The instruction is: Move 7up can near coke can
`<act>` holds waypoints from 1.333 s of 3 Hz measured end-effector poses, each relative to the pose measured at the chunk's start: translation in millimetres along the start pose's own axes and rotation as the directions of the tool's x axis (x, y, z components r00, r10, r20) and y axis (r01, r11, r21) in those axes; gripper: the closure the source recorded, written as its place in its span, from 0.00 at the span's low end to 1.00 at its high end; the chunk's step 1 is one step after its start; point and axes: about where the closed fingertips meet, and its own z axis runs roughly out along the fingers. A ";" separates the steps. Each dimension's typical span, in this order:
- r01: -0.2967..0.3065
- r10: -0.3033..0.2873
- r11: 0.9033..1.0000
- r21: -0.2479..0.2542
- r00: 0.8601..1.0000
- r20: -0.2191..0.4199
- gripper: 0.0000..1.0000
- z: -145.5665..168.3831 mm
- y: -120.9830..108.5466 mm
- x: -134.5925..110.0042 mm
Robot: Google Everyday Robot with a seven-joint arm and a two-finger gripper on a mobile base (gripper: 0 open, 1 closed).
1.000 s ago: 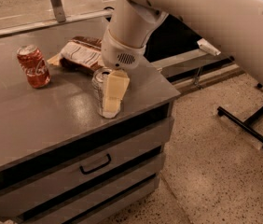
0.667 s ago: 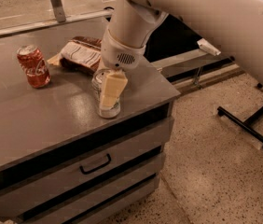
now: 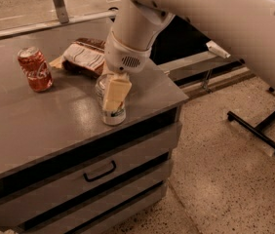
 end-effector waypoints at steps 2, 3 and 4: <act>0.002 -0.002 1.000 0.000 1.000 0.000 1.00 0.4 0.3 -1.2; 0.030 -0.032 0.999 0.040 0.998 0.050 1.00 -15.1 -18.8 -21.2; 0.065 -0.070 0.996 0.055 0.994 0.082 1.00 -33.7 -50.4 -55.9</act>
Offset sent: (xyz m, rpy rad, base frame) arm 0.0170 0.0096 0.0382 0.1455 -0.0856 -0.0082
